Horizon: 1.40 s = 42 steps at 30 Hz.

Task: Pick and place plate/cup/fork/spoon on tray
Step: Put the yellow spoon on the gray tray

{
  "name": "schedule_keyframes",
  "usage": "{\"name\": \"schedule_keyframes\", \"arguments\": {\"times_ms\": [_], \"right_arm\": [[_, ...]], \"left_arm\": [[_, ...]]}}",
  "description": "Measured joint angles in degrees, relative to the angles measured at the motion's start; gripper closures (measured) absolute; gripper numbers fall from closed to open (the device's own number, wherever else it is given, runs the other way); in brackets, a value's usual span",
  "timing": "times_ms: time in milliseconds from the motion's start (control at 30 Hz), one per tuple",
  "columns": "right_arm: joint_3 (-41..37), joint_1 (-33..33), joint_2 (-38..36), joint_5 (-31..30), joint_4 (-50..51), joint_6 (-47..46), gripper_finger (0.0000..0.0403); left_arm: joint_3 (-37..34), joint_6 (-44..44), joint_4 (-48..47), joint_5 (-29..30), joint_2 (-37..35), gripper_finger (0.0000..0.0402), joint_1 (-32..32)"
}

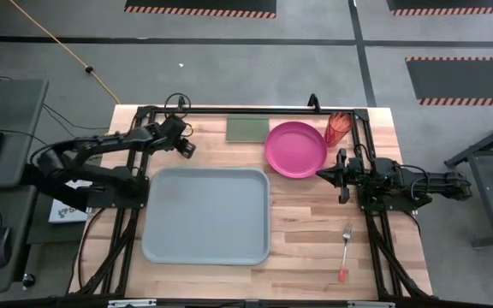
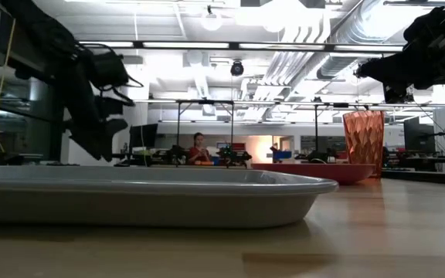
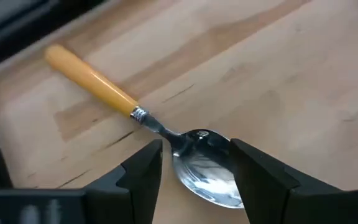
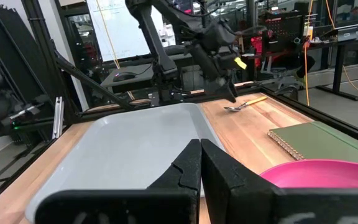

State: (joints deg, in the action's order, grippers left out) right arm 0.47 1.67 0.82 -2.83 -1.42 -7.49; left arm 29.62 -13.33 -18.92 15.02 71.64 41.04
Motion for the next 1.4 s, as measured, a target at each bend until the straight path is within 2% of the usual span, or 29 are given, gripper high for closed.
{"name": "schedule_keyframes", "arguments": {"times_ms": [200,267,667,1400], "right_arm": [[-0.01,0.00,0.01,-0.02,0.01,0.00,0.0402],[-0.01,0.00,0.01,0.00,-0.01,0.01,0.0402],[0.00,0.00,0.02,0.00,-0.01,0.00,0.0402],[0.00,0.00,0.02,0.00,0.01,0.01,0.0402]], "left_arm": [[0.90,1.91,-0.09,-6.43,5.37,0.0222,0.26],[0.90,1.95,-0.11,-7.00,6.30,0.0222,0.26],[0.92,1.99,2.67,-6.57,7.23,0.0222,0.26],[2.77,6.08,2.15,-6.50,5.66,0.0222,0.24]]}}
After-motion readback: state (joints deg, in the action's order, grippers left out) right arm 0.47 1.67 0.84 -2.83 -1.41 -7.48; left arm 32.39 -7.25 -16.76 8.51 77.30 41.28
